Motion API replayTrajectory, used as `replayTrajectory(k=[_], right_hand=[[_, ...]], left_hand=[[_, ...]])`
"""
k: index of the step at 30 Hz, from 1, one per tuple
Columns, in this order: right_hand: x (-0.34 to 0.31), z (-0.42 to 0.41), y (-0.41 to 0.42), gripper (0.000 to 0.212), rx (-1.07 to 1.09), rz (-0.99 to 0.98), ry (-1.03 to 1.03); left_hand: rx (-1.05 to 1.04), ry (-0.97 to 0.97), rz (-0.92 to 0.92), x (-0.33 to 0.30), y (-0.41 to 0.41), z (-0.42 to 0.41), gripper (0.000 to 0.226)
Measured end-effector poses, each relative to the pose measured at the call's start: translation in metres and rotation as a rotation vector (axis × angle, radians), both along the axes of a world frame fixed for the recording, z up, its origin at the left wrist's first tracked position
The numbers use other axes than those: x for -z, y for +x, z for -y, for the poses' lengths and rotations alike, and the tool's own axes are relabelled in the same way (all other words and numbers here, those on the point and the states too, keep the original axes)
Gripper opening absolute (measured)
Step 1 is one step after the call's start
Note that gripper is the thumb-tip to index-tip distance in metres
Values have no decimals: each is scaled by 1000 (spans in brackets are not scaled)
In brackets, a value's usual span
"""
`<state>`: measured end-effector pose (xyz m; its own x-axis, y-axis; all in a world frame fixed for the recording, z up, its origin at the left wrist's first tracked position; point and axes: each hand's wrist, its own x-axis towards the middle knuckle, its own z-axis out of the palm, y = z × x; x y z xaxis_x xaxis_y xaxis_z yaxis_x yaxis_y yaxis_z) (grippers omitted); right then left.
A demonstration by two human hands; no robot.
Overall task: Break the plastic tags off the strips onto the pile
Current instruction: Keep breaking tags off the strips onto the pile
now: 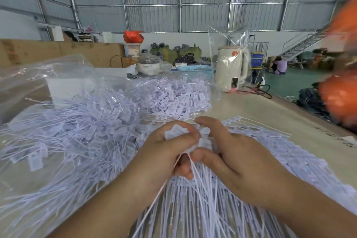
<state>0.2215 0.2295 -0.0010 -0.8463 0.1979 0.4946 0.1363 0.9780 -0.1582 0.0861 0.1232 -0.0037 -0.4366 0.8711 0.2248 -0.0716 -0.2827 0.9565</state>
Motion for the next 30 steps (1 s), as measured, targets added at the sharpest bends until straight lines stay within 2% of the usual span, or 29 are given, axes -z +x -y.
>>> replayTrajectory(k=[6, 10, 13, 18, 21, 24, 27, 30], right_hand=[[4, 3, -2, 67, -17, 18, -4], [2, 1, 0, 70, 11, 4, -97], [-3, -8, 3, 42, 34, 52, -178], [0, -11, 4, 40, -7, 46, -257], [-2, -10, 5, 34, 8, 30, -260], [-3, -10, 5, 46, 65, -13, -226], [-4, -2, 3, 49, 140, -123, -151], [-4, 8, 0, 51, 184, -242, -156]], left_hand=[[12, -31, -92, -1, -4, 2, 14], [-60, 13, -102, -3, -10, 2, 21], [-99, 32, -51, -6, -19, 4, 26], [-89, -4, -28, -3, -23, 3, 16], [-89, -6, -51, -4, -19, 3, 29], [-107, 21, -32, -6, -15, 4, 18], [-154, 49, 26, -8, -8, 2, 10], [-177, 87, 135, -10, 1, 1, 10]])
